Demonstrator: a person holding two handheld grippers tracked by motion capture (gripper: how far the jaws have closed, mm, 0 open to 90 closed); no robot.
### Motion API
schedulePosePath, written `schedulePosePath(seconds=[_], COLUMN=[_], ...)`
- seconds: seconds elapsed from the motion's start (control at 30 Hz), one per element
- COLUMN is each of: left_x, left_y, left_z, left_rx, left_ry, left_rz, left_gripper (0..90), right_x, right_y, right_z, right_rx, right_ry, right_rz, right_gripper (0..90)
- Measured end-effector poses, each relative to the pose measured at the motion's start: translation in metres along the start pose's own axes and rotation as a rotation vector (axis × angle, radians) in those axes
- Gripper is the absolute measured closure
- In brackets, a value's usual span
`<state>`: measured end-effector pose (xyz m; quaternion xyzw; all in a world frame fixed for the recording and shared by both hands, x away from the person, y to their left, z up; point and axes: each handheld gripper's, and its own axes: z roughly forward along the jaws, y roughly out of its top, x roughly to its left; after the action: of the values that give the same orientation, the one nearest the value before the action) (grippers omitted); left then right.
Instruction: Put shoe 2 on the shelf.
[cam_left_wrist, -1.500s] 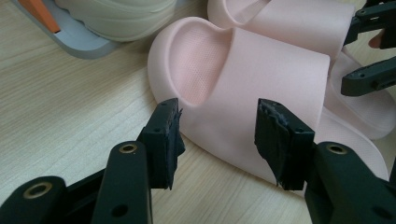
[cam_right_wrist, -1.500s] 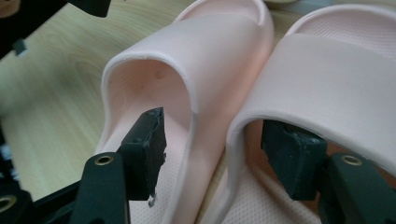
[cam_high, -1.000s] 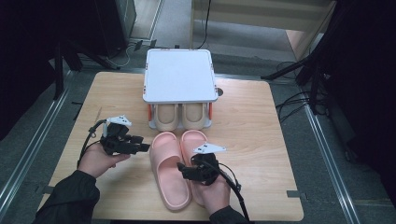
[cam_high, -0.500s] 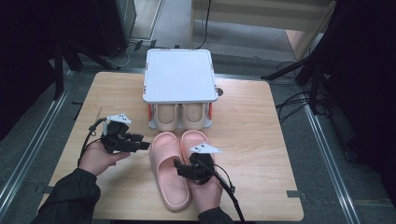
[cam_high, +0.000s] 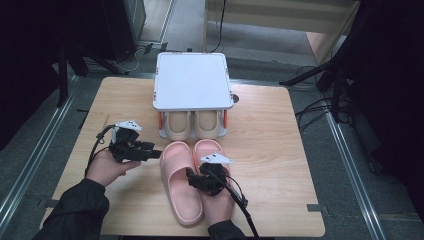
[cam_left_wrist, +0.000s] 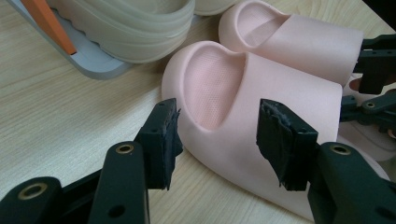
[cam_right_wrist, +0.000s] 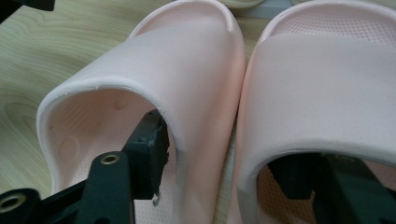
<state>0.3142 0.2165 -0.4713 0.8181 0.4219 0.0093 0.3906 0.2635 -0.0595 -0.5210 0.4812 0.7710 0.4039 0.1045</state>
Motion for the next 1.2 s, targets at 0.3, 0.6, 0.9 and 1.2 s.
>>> schedulePosePath(seconds=[0.3,0.6,0.9,1.2], left_x=[0.000,-0.001,0.000,0.001], left_y=[0.000,0.000,0.000,0.000], left_z=[0.001,0.001,0.001,-0.001], left_rx=[0.003,0.006,0.004,-0.001], left_ry=[0.000,0.000,0.000,0.004], left_rz=[0.002,0.003,0.005,0.001], left_gripper=[48.1,48.0,48.0,48.0], right_x=[0.002,-0.005,-0.012,-0.020], right_y=[0.001,0.002,0.004,0.007], right_z=[0.000,-0.005,-0.010,-0.021], right_rx=[0.007,-0.003,-0.008,0.001], right_ry=[-0.044,-0.035,-0.001,0.091], right_rz=[-0.041,0.005,0.042,0.060], right_gripper=[56.5,71.5,75.8,76.7])
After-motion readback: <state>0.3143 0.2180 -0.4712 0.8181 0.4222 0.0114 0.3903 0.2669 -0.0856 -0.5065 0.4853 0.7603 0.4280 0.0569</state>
